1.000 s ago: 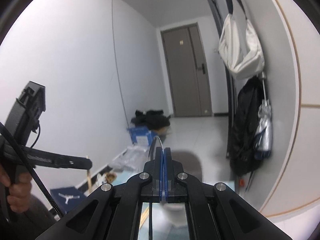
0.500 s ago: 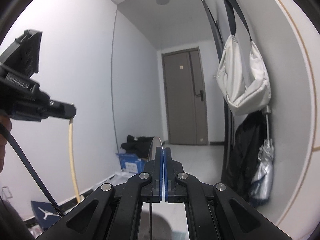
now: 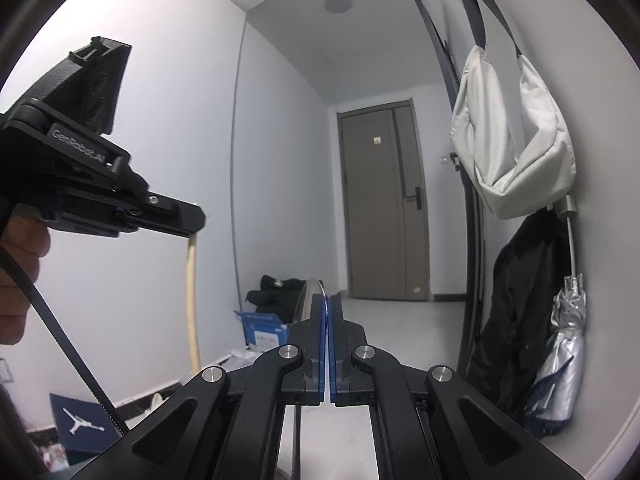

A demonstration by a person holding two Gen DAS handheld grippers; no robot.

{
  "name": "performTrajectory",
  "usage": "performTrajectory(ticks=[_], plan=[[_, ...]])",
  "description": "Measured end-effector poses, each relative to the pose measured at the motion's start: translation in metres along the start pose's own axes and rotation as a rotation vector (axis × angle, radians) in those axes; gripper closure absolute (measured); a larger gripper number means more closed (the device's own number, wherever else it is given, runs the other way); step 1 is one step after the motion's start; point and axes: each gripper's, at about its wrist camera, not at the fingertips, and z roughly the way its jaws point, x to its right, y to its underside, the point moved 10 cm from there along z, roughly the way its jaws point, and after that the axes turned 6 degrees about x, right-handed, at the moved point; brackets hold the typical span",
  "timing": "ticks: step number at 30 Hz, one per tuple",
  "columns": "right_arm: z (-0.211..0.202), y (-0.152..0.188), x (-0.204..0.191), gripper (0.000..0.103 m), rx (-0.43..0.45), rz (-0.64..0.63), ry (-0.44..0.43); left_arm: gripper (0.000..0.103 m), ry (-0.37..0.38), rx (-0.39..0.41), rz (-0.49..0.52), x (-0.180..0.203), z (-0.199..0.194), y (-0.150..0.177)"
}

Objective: Organize utensils
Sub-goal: 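Carry the spoon and chopstick up over the white utensil holder with both tools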

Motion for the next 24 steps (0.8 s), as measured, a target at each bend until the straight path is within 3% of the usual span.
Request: performTrajectory(ticks=[14, 24], plan=[[-0.013, 0.006, -0.003, 0.103, 0.031, -0.004, -0.050, 0.102, 0.007, -0.070, 0.037, 0.010, 0.011, 0.018], [-0.043, 0.019, 0.007, 0.101, -0.082, 0.084, -0.037, 0.102, 0.017, -0.110, 0.063, 0.009, 0.015, 0.042]])
